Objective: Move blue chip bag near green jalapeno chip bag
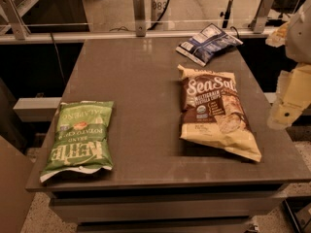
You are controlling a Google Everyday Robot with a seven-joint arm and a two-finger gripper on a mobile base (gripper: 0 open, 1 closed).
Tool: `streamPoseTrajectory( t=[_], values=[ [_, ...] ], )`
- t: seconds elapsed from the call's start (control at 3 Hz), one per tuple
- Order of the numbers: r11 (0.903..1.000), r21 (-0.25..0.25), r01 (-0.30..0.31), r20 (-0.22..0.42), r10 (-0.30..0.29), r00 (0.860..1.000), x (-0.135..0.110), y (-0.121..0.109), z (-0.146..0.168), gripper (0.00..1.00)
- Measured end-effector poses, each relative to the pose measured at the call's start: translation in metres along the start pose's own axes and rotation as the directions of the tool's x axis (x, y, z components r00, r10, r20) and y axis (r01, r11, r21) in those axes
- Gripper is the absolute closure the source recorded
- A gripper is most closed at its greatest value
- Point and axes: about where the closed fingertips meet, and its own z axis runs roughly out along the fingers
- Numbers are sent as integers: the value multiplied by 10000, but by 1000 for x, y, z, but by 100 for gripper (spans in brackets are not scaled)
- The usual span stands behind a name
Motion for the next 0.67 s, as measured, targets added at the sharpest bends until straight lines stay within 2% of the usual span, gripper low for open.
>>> streamPoseTrajectory(
  t=[0.33,0.67],
  values=[
    [9998,176,-91,39,90,10000,-1,-2,-2,0],
    [9947,760,-691,443,659,9968,4,-14,3,0]
  ],
)
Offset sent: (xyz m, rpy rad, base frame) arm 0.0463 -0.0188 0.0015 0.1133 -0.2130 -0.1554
